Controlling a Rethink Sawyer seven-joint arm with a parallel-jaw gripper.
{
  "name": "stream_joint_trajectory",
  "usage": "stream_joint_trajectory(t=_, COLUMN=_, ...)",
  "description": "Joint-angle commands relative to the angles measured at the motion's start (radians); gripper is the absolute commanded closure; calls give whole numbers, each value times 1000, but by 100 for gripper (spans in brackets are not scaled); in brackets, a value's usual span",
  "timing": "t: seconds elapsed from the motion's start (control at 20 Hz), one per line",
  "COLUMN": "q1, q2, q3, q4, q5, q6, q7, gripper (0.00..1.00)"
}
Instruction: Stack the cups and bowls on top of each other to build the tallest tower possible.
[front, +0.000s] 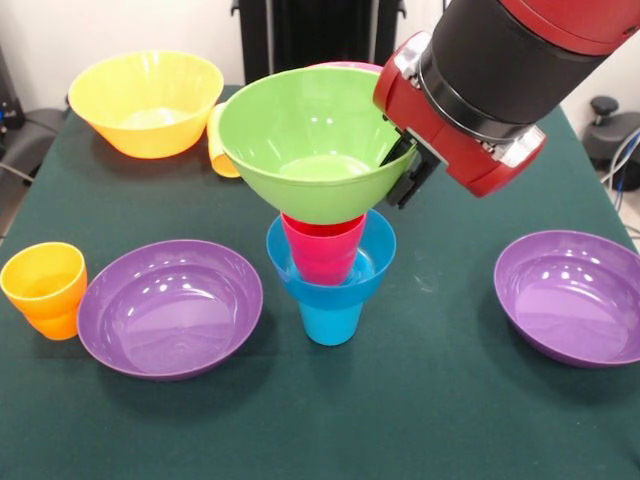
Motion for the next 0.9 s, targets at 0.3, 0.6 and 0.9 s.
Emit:
stream_joint_trajectory(t=0.3, q1=-25, q2=20, q3=104, q4=-5, q5=-67, q6=-27, q7=-323, gripper=100)
stream_joint_trajectory(t=0.6, q1=-24, q2=17, q3=108, q4=1, q5=-70, q6=-40, q7=-323, gripper=100)
stream_joint_trajectory(t=0.9, q1=-30, q2=24, q3=109, q4=-15, q5=-69, q6=-61, q7=-331, gripper=100)
